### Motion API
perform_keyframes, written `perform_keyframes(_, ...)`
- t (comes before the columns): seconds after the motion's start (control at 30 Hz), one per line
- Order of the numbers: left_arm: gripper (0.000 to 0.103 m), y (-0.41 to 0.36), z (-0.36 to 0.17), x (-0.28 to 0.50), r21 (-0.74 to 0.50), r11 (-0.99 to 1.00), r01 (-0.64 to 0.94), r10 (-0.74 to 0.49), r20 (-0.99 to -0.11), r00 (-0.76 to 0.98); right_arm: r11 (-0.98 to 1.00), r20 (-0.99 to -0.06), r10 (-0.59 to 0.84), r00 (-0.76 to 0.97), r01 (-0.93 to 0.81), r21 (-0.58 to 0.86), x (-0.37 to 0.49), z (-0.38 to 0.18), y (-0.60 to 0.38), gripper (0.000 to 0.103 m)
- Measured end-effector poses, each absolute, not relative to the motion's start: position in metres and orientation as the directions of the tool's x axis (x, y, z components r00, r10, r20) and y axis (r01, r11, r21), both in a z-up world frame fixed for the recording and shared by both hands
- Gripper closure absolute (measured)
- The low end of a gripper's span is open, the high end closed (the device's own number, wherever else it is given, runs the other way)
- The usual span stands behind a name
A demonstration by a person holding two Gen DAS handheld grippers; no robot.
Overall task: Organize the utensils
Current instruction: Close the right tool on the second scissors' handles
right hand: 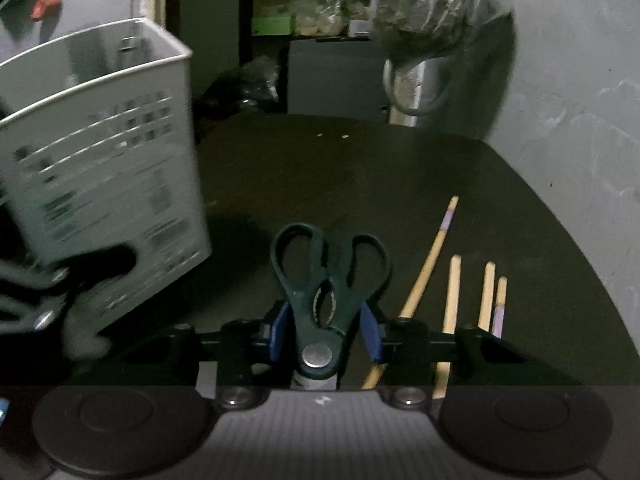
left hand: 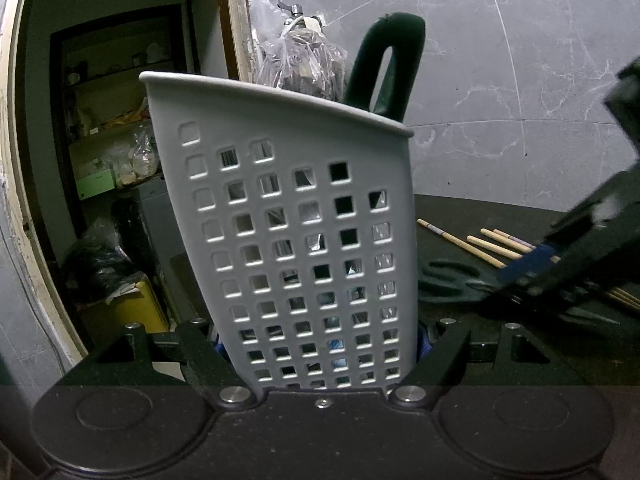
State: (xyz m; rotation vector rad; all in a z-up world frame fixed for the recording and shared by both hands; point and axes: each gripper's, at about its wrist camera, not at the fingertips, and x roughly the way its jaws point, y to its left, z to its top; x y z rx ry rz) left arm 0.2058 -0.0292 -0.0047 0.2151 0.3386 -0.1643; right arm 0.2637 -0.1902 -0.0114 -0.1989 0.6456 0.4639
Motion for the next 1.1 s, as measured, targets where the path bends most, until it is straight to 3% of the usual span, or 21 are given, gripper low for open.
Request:
perform_keyframes(0.3, 0.024, -0.029, -0.005, 0.206, 0.183, 0.964, 0.194, -0.122, -0.346, 0.93, 0.792, -0.691, 0.394, 0.607, -0.605, -0.079, 0.205, -0.003, -0.193, 0.063)
perform_keyframes(0.4, 0.024, -0.03, -0.004, 0.207, 0.181, 0.964, 0.194, -0.121, -0.347, 0.93, 0.773, -0.682, 0.41, 0.606, -0.628, -0.093, 0.195, 0.004, -0.19, 0.058)
perform_keyframes(0.57, 0.024, -0.03, -0.004, 0.207, 0.181, 0.964, 0.194, -0.122, -0.347, 0.93, 0.769, -0.641, 0.444, 0.626, -0.634, -0.087, 0.215, 0.013, -0.181, 0.057)
perform_keyframes(0.8, 0.024, -0.03, -0.005, 0.207, 0.18, 0.964, 0.195, -0.124, -0.346, 0.93, 0.782, -0.687, 0.429, 0.586, -0.622, -0.042, 0.255, 0.003, -0.168, 0.063)
perform_keyframes(1.1, 0.024, -0.032, -0.006, 0.208, 0.18, 0.964, 0.197, -0.124, -0.352, 0.928, 0.787, -0.698, 0.448, 0.558, -0.617, 0.011, 0.269, -0.001, -0.175, 0.062)
